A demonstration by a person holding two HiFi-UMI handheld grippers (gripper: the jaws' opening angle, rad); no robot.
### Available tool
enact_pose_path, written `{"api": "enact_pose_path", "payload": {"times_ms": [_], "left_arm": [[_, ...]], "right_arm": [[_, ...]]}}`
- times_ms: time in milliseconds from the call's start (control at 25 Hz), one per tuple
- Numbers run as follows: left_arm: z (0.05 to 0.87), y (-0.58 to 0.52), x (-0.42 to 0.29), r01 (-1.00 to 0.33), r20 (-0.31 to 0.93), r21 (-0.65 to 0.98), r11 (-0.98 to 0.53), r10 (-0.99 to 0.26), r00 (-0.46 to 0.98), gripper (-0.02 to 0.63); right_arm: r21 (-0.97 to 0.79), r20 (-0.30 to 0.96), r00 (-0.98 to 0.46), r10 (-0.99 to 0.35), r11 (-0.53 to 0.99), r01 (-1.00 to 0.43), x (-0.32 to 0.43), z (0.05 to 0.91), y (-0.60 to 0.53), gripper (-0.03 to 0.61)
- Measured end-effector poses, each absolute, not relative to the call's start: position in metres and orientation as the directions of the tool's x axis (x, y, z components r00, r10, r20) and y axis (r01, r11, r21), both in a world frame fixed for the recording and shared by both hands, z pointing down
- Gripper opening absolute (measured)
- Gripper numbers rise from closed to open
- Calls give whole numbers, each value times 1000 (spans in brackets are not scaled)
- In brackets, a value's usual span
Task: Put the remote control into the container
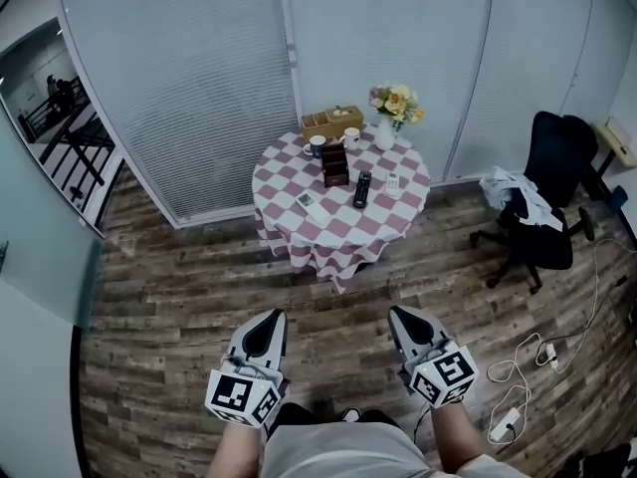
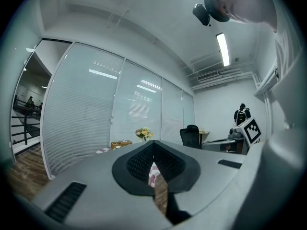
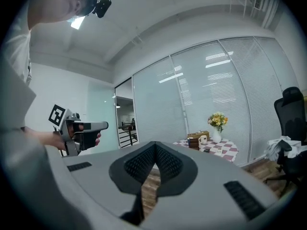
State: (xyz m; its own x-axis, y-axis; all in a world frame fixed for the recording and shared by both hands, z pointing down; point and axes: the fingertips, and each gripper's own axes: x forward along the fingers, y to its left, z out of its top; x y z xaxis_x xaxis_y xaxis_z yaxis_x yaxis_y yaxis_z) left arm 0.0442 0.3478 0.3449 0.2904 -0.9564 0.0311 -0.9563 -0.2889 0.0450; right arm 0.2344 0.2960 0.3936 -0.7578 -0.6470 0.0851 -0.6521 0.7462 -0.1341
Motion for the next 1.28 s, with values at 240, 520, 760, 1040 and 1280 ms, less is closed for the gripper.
{"api": "enact_pose_path", "payload": {"times_ms": [240,520,760,1040,1280], "left_arm": [[348,305,47,-951,22,53,-303,-952,305,9],[355,236,39,-932,19,73,-355,-934,358,8],[352,169,-5,-914,1,76,-398,-917,399,8],[359,82,-89,-898,38,65,-434,-899,437,9],[365,19,-137,-881,45,78,-467,-881,472,8]], "right_arm": [[-119,72,-739,-670,730,-673,243,397,263,9],[-96,57,-673,-738,667,-739,251,391,214,9],[-82,83,-637,-767,631,-771,212,391,153,9],[-66,127,-622,-772,620,-782,124,384,71,9],[-59,172,-613,-771,613,-788,65,389,21,9]]}}
